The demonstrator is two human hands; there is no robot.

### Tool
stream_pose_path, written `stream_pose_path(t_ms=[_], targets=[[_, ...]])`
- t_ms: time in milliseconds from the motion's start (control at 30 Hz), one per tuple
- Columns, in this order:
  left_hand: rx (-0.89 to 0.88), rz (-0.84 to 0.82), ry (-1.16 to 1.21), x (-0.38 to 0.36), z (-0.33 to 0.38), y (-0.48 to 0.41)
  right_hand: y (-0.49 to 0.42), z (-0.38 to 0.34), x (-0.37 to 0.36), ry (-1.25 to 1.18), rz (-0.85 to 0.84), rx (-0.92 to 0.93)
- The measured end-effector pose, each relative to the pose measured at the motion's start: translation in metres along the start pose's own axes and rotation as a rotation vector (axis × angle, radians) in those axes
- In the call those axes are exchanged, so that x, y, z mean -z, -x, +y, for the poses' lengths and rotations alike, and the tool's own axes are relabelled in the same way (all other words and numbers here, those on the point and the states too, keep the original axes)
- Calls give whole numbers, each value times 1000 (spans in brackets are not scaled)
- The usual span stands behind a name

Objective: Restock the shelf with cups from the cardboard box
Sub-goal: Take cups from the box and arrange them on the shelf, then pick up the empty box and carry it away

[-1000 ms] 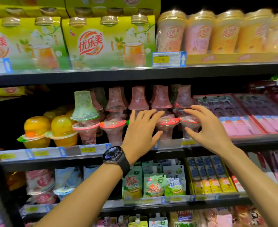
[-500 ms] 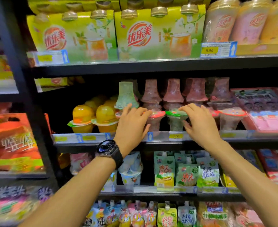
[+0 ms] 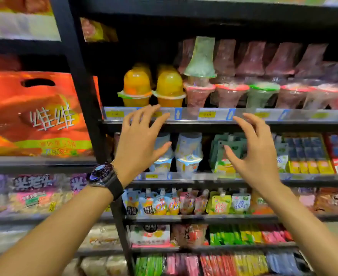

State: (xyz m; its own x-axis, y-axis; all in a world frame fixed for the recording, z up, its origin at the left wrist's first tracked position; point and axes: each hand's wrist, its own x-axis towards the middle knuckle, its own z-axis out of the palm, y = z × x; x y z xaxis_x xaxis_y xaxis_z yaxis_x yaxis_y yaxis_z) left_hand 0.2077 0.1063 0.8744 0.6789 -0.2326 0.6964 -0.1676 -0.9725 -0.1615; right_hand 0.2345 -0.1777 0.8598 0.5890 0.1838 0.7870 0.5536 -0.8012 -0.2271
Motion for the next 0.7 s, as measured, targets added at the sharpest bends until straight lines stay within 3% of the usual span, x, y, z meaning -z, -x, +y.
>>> stream_pose_path(t_ms=[133, 367, 700], targets=[[23, -78, 9, -12, -10, 79, 74, -35, -28, 13, -151, -7], [180, -553, -89, -56, -15, 195, 173, -27, -85, 267, -698, -106], [310, -990, -34, -107, 42, 314, 295, 4, -130, 302, -1063, -248]])
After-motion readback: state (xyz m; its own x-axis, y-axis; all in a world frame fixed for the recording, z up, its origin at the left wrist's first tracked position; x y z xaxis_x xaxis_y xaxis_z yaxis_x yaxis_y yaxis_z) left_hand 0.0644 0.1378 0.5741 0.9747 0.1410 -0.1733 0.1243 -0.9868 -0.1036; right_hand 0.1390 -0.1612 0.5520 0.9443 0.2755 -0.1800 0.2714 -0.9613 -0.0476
